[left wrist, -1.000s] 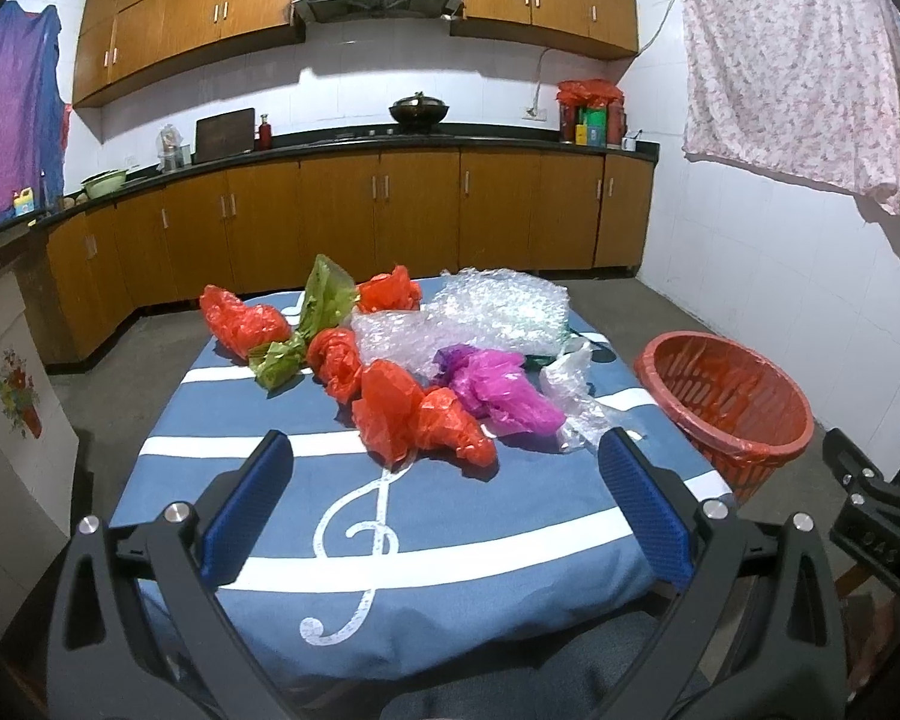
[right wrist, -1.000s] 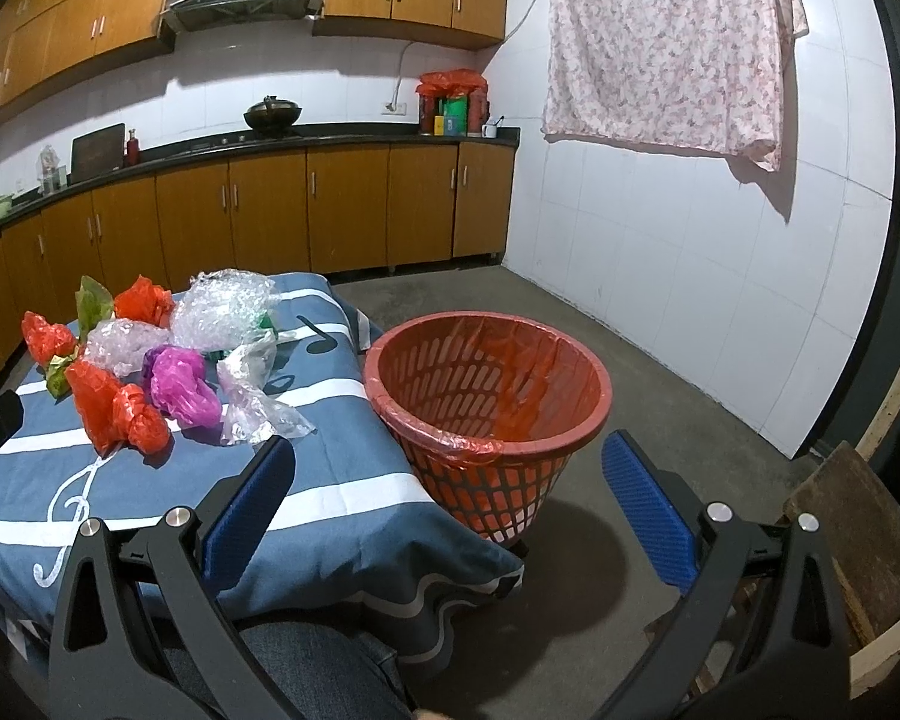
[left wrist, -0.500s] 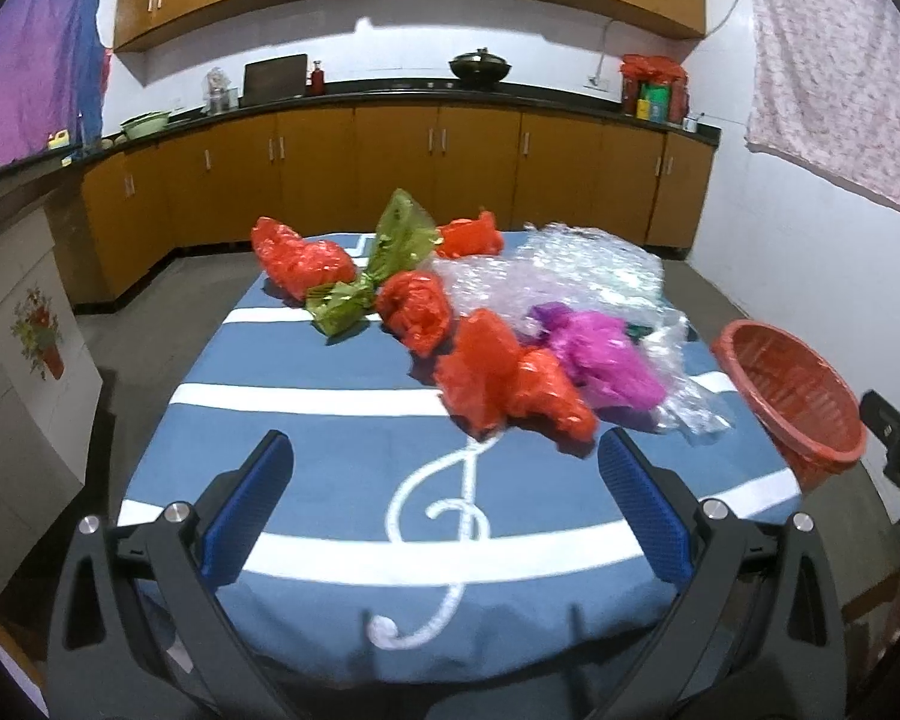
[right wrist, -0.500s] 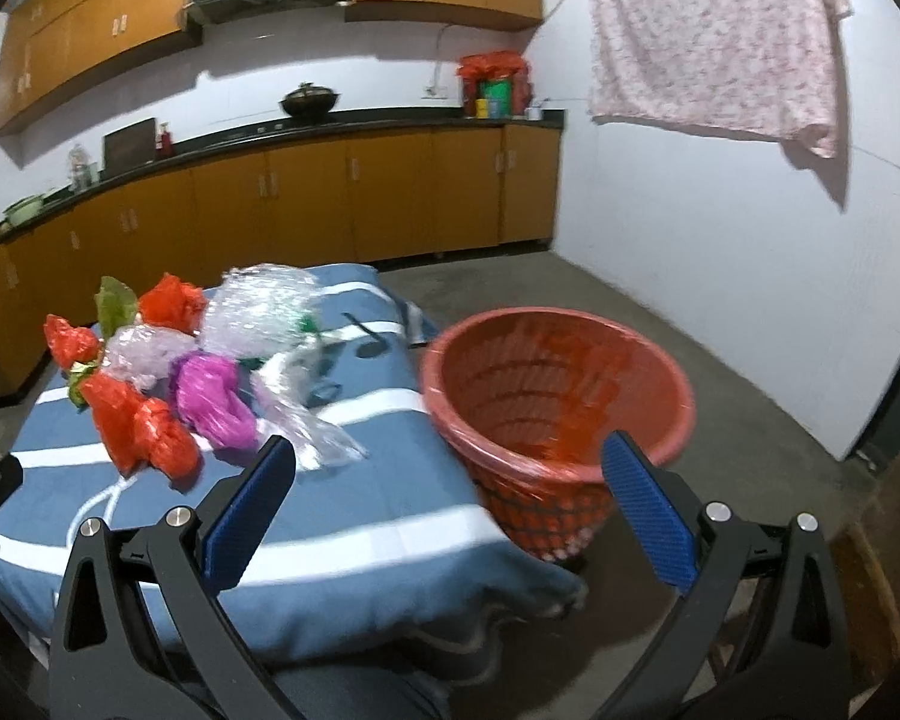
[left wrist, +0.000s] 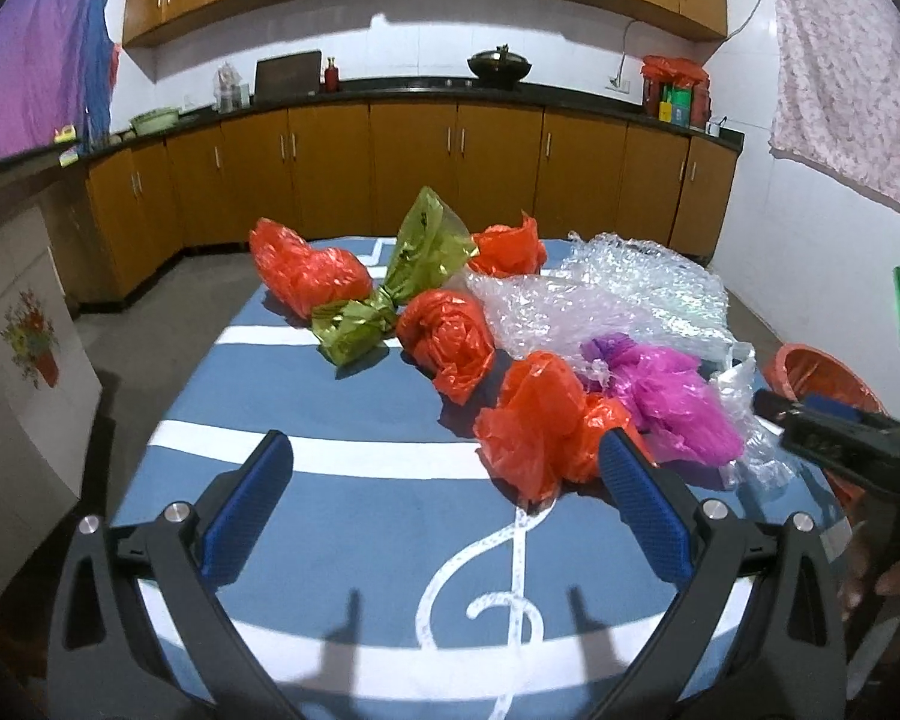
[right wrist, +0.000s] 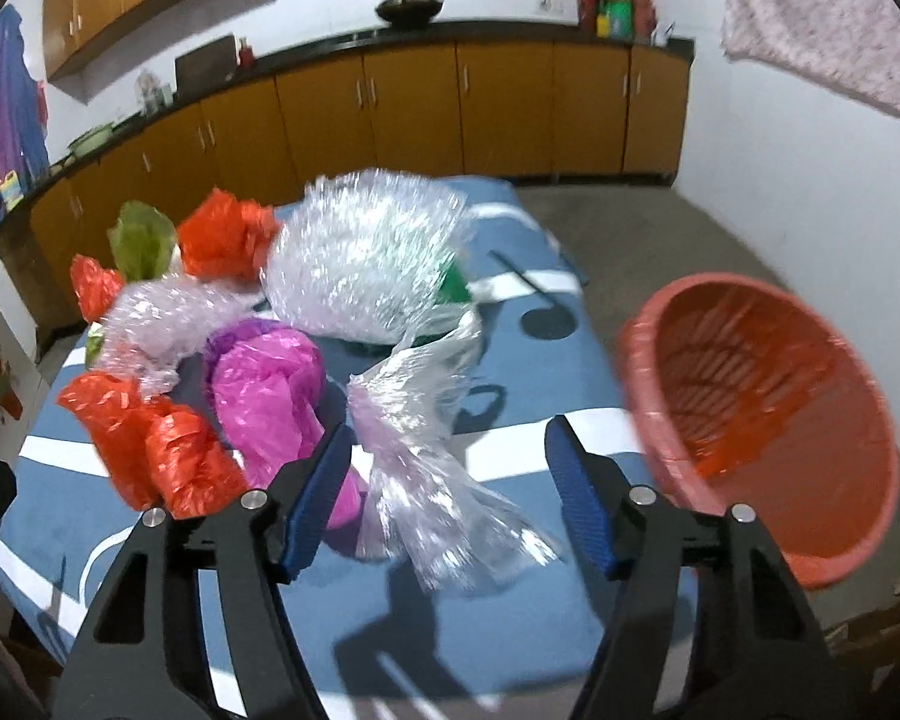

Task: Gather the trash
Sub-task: 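Grasp the clear plastic bag with the right tool while the left tool grasps a red bag, then carry the clear bag and red bag to the orange basket and release both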

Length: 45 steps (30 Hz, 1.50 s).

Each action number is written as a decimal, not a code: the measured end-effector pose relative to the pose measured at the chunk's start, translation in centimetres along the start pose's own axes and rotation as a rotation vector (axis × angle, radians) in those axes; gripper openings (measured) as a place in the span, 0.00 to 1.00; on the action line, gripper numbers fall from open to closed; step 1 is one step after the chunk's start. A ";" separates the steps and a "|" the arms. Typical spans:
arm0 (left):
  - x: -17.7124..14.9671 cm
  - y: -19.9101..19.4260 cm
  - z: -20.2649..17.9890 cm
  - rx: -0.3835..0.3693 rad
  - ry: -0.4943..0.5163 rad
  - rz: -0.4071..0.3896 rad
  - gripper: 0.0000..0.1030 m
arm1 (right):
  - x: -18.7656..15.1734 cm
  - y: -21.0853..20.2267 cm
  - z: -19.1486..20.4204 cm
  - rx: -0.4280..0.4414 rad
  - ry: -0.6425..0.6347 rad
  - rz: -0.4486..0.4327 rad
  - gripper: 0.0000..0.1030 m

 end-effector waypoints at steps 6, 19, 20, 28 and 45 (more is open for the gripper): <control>-0.2 2.4 -0.4 -0.025 -0.004 0.022 0.96 | -0.6 3.2 0.5 0.011 -0.017 0.067 0.53; -0.7 5.8 -3.8 -0.125 -0.007 0.082 0.93 | -1.7 3.1 -0.1 0.017 -0.037 0.080 0.23; -0.7 6.0 -4.0 -0.130 -0.005 0.086 0.88 | -1.7 2.8 -0.3 0.015 -0.035 0.078 0.23; -0.6 7.1 -4.2 -0.171 -0.031 0.131 0.39 | -1.8 1.9 -1.2 0.002 -0.020 0.079 0.23; 1.5 0.8 -5.5 -0.281 0.002 0.038 0.10 | -1.3 -2.3 -2.4 0.012 0.000 0.020 0.12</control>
Point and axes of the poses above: each gripper's, at about its wrist camera, not at the fingertips, and y roughly the way its jaws point, z to its left, x to its top, the point moved 6 cm from there along y, roughly the way its jaws point, and after that the axes turned 10 degrees about -z, right-handed, at the moved point
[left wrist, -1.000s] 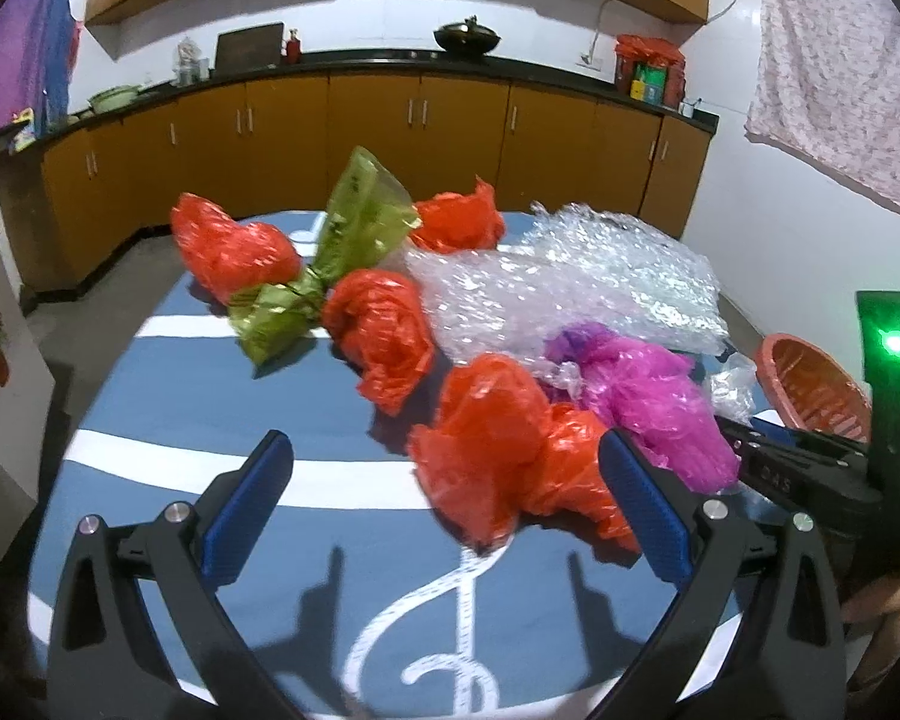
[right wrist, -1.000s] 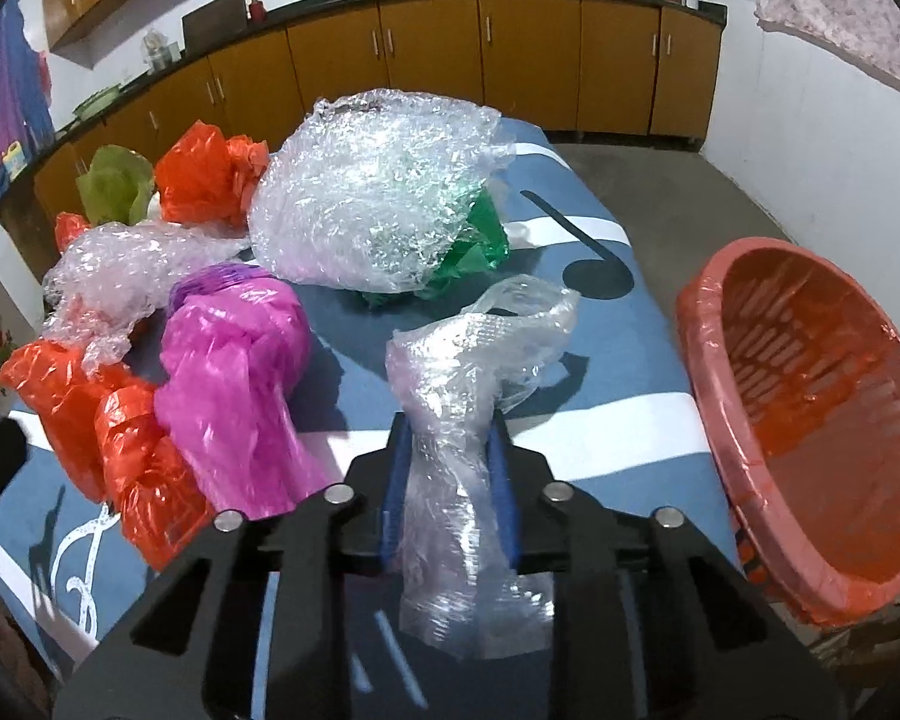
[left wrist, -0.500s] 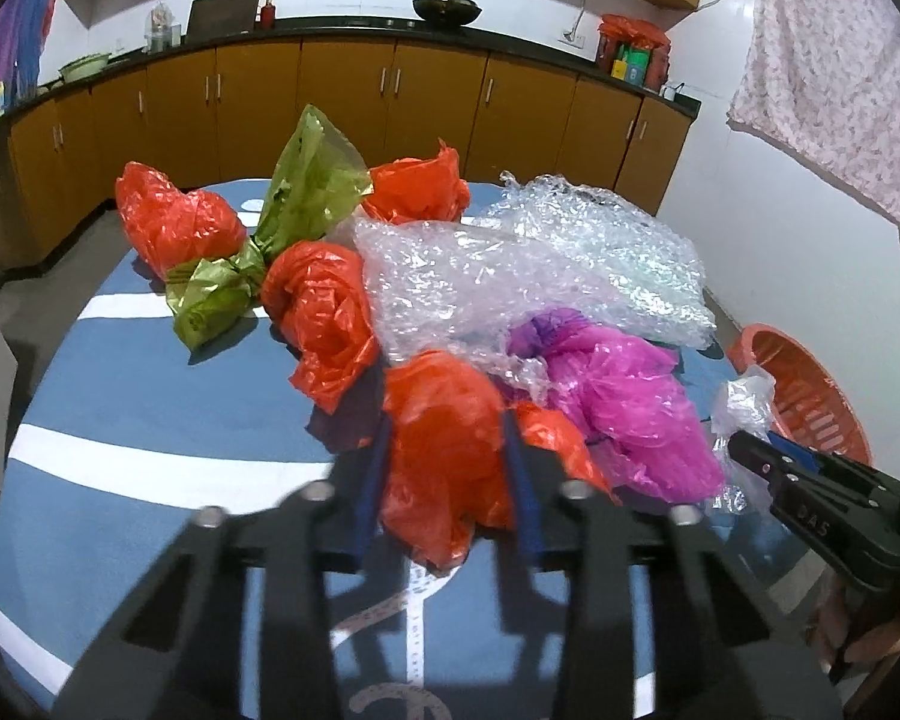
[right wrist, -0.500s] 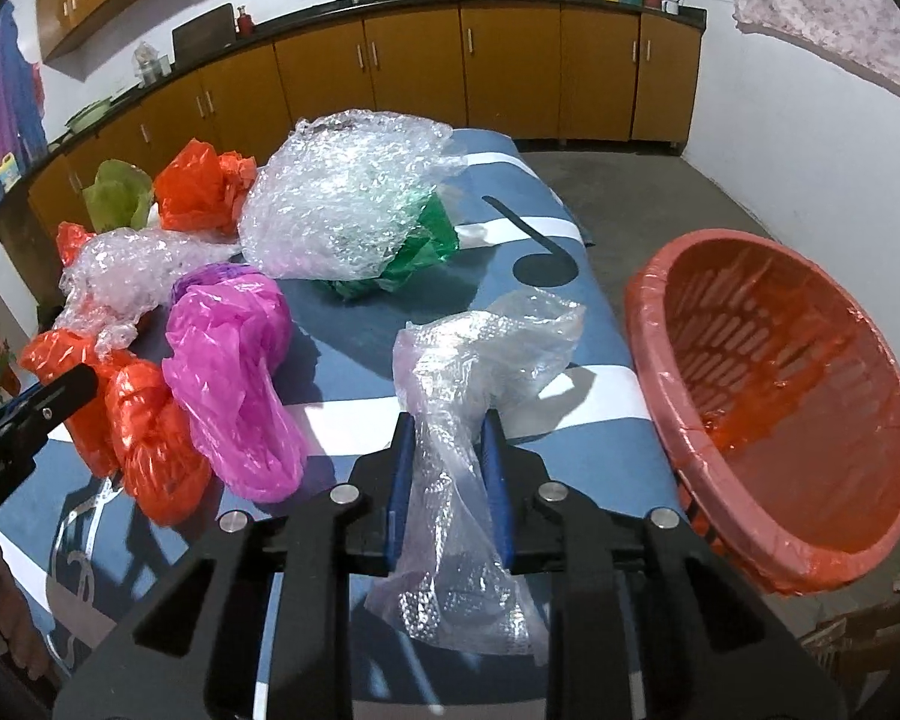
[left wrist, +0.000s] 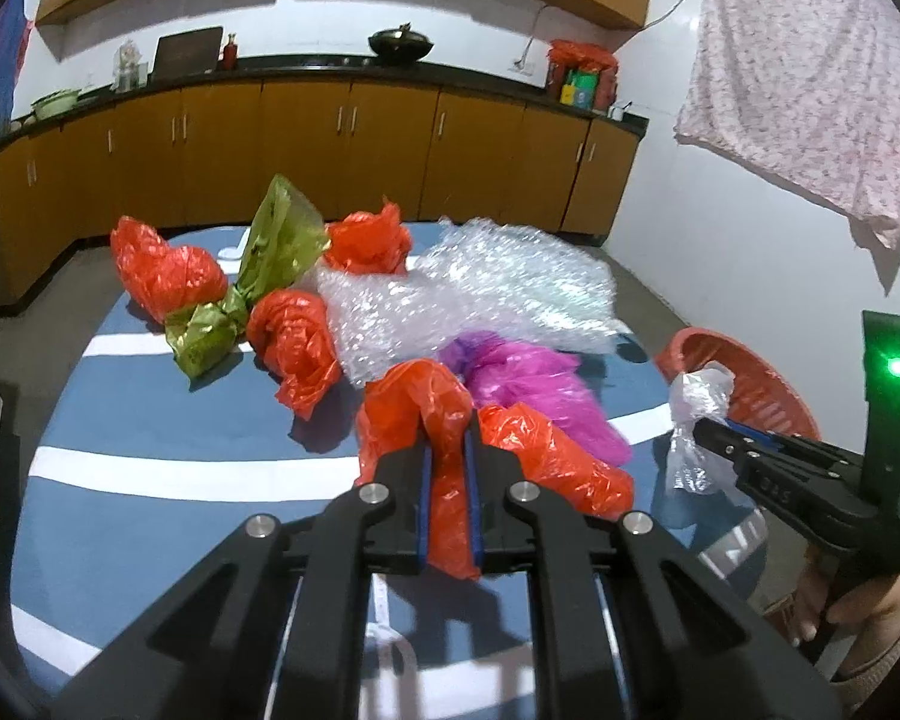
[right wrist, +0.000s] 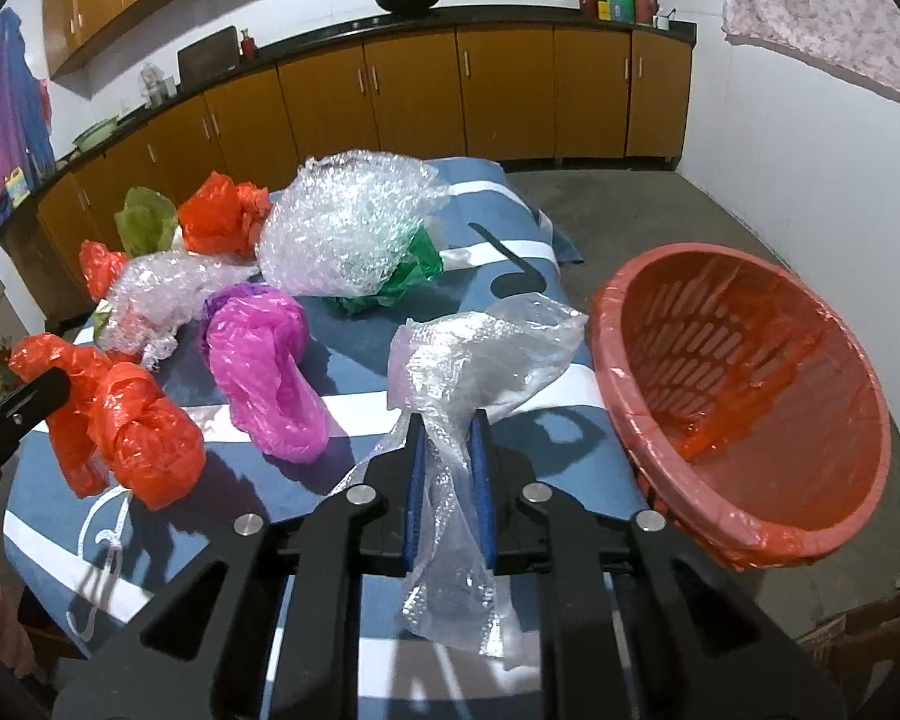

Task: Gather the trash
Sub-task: 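Carry the clear bag and red bag to the orange basket and release both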

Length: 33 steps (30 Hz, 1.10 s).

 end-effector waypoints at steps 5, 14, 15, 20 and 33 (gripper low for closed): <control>1.5 -1.5 -1.7 -0.020 0.030 -0.046 0.10 | 0.2 -1.2 -0.9 -0.001 0.027 -0.021 0.11; 4.2 -1.6 -6.4 -0.094 0.067 -0.094 0.10 | 2.1 -4.3 -4.7 -0.063 0.072 -0.096 0.11; 4.4 -1.3 -7.1 -0.104 0.071 -0.094 0.10 | 2.4 -4.7 -5.5 -0.078 0.079 -0.104 0.11; 5.1 1.6 -12.1 -0.183 0.105 -0.083 0.10 | 3.8 -6.5 -9.9 -0.161 0.134 -0.136 0.11; 3.1 11.6 -24.1 -0.344 0.184 0.035 0.10 | 5.0 -5.7 -17.2 -0.297 0.259 -0.176 0.11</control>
Point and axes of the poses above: each gripper's, at about its wrist camera, not at the fingertips, and y roughly the way its jaws point, z to its left, x to its top, the point moved 6 cm from there along y, roughly the way its jaws point, and after that the axes turned 10 degrees about -z, right-handed, at the moved point
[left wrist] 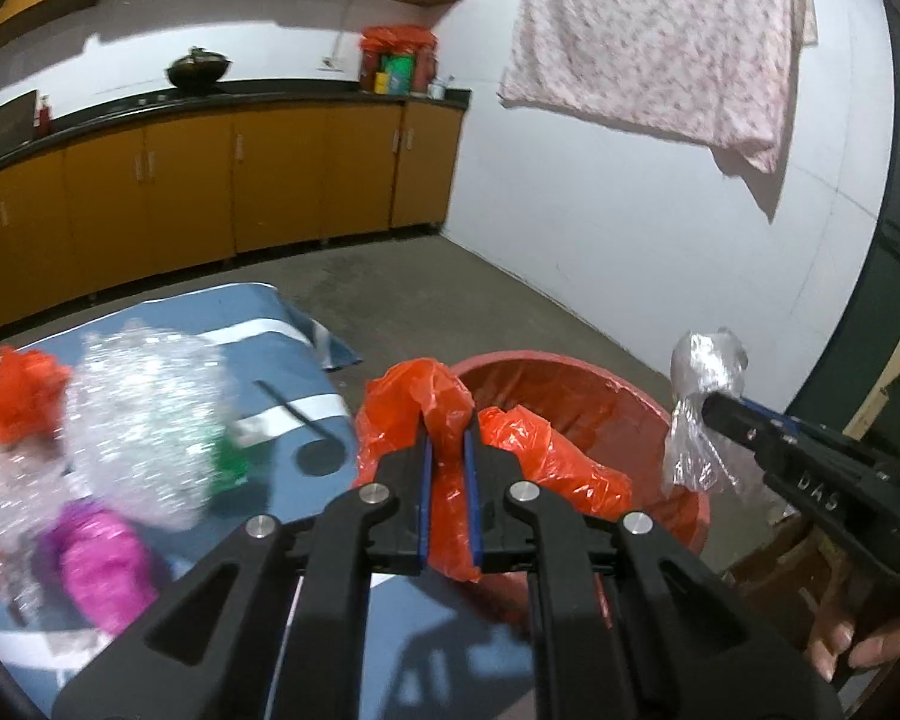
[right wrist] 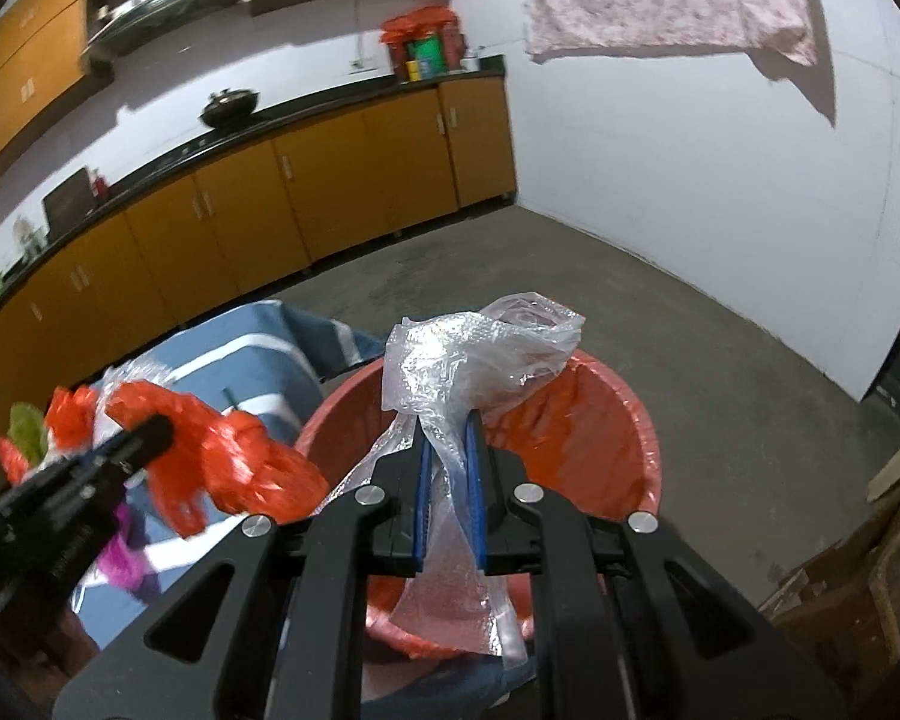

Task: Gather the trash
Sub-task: 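Carry the clear bag and red bag to the orange basket and release both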

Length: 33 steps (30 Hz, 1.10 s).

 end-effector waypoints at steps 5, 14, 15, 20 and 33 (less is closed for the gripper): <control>-0.5 3.1 -0.8 -0.026 -0.004 0.032 0.10 | 0.3 1.4 -1.5 -0.021 0.024 -0.003 0.11; -1.1 5.5 -2.2 -0.059 0.028 0.057 0.12 | 0.8 3.0 -2.9 -0.029 0.069 -0.006 0.11; -1.3 5.6 -1.9 -0.059 0.027 0.060 0.13 | 0.8 3.1 -2.9 -0.026 0.070 -0.008 0.11; -1.2 5.5 -1.4 -0.049 0.013 0.051 0.41 | 1.3 2.8 -3.4 -0.013 0.091 -0.031 0.43; -0.1 -0.7 3.5 0.104 -0.016 -0.031 0.78 | 0.6 -0.5 -3.1 -0.068 0.010 -0.087 0.83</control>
Point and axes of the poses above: each gripper's, at about its wrist camera, not at the fingertips, and y roughly the way its jaws point, z to its left, x to its top, the point moved 6 cm from there along y, roughly the way its jaws point, and after that the axes turned 10 degrees about -z, right-handed, at the moved point
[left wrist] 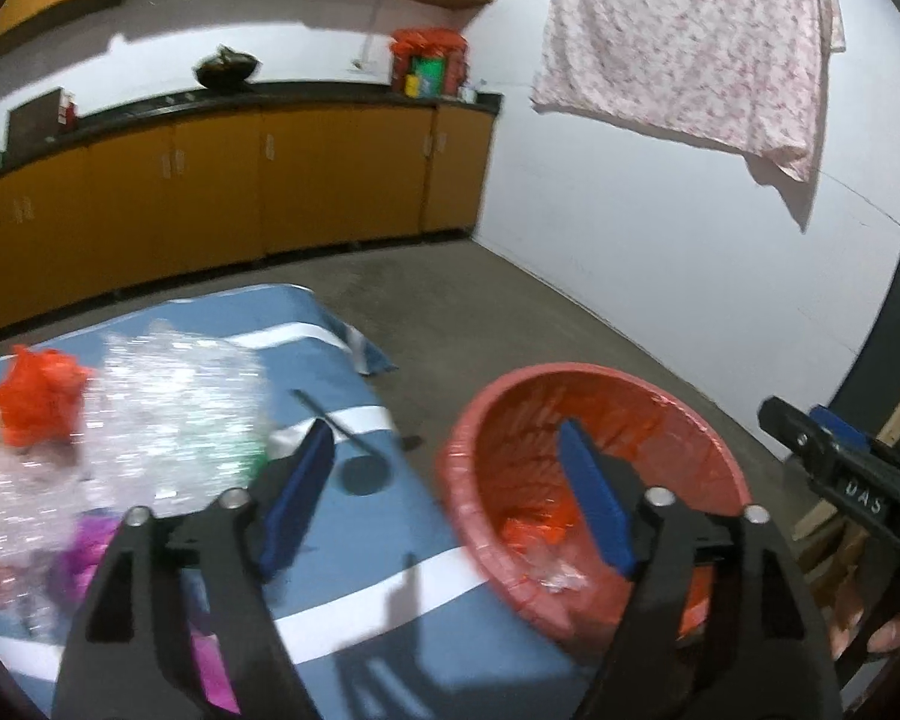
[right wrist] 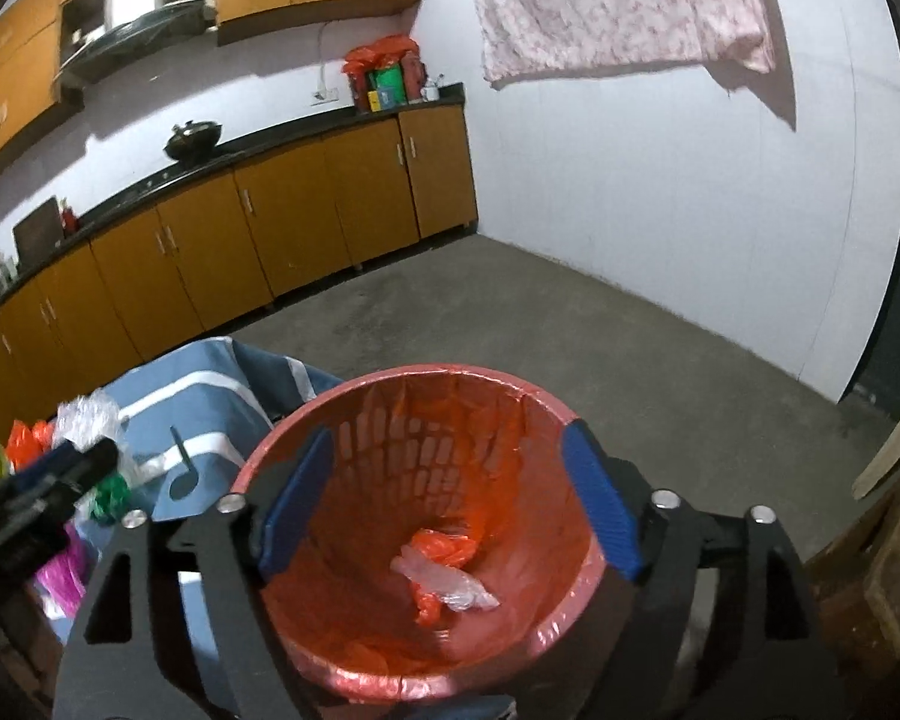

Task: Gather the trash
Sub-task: 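Carry the clear bag and red bag to the orange basket and release both, then grasp the pink bag with the right tool while the left tool grasps a red bag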

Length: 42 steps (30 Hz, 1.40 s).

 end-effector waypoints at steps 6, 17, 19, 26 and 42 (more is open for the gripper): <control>-0.6 -5.9 4.5 0.157 0.048 -0.073 0.91 | -0.2 -2.2 3.4 0.030 -0.079 -0.060 0.93; -4.9 -15.2 17.1 0.439 -0.050 -0.054 0.92 | -3.0 -3.4 14.1 0.260 -0.189 -0.005 0.93; -5.7 -16.6 19.5 0.483 -0.083 -0.047 0.92 | -3.6 -3.7 15.9 0.295 -0.211 0.002 0.93; -7.3 -19.5 24.6 0.559 -0.166 -0.047 0.92 | -6.5 -4.2 22.6 0.433 -0.285 0.073 0.83; -8.1 -19.9 29.6 0.624 -0.246 -0.027 0.92 | -12.2 -1.4 31.0 0.530 -0.421 0.226 0.56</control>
Point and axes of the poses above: each gripper's, at about its wrist camera, not at the fingertips, and y roughly the way its jaws point, z to its left, x to its top, the point moved 6 cm from there along y, roughly the way its jaws point, and after that the axes turned 10 degrees about -z, right-handed, at the moved point
